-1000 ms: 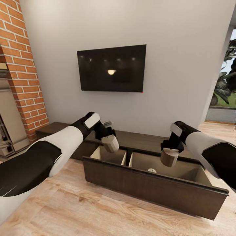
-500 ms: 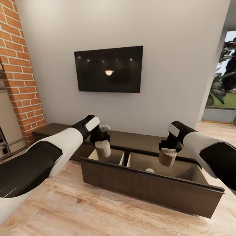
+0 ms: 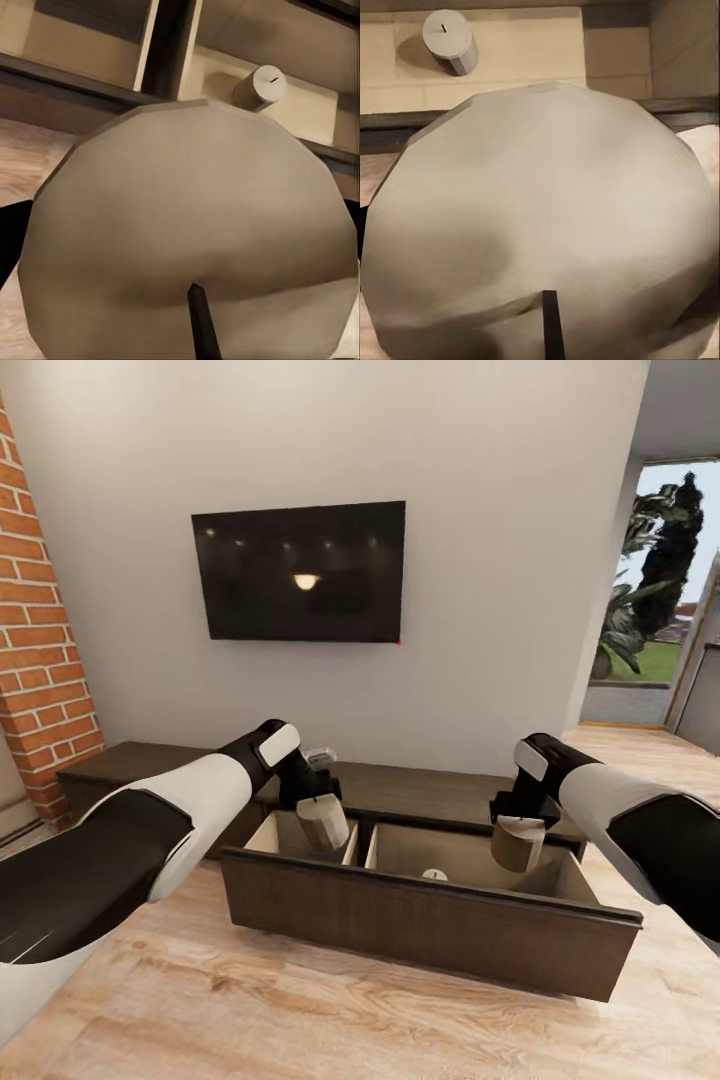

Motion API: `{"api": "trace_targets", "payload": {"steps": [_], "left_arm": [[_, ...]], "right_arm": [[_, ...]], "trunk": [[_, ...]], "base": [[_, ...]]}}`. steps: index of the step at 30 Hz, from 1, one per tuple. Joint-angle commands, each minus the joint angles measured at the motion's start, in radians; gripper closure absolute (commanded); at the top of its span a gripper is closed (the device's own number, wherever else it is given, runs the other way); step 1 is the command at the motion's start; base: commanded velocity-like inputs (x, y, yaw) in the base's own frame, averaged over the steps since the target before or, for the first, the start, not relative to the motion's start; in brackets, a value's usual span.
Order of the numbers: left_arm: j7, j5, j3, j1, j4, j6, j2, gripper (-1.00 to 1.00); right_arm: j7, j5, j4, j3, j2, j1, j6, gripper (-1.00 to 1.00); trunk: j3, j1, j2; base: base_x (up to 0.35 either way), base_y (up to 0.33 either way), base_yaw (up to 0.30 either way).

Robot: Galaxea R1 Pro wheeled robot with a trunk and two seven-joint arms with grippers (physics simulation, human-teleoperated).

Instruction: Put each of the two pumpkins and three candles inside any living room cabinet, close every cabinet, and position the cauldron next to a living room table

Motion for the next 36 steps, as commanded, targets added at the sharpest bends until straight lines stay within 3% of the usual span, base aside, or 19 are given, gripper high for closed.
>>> {"api": "trace_targets", "payload": {"steps": [1, 20, 28, 32, 36], "left_arm": [[0.007, 0.01, -0.004, 0.0, -0.001, 0.002, 0.0, 1.0], [-0.003, 0.01, -0.006, 0.0, -0.001, 0.005, 0.0, 1.0], [0.001, 0.009, -0.007, 0.0, -0.001, 0.006, 0.0, 1.0], [0.05, -0.017, -0.007, -0.001, -0.001, 0.004, 0.0, 1.0], [0.183, -0.066, -0.008, 0.0, -0.002, 0.0, 0.0, 1.0]], "right_arm": [[-0.005, -0.012, 0.001, 0.004, 0.0, -0.001, 0.001, 1.0], [-0.003, -0.013, 0.003, 0.004, 0.003, 0.001, -0.003, 1.0], [-0.005, -0.012, 0.004, 0.004, 0.037, 0.005, -0.007, 1.0], [-0.011, 0.014, 0.013, 0.004, 0.057, 0.005, -0.008, 1.0], [-0.015, 0.053, 0.021, 0.004, 0.072, 0.005, -0.007, 1.0]], "trunk": [[-0.001, 0.0, -0.001], [-0.001, 0.0, -0.001], [-0.001, 0.0, -0.001], [-0.001, 0.0, -0.001], [-0.001, 0.0, -0.001]], "base": [[0.0, 0.0, -0.234], [0.0, -0.001, -0.138], [0.098, -0.202, -0.007], [0.195, -0.266, 0.0], [0.219, -0.266, 0.0]]}}
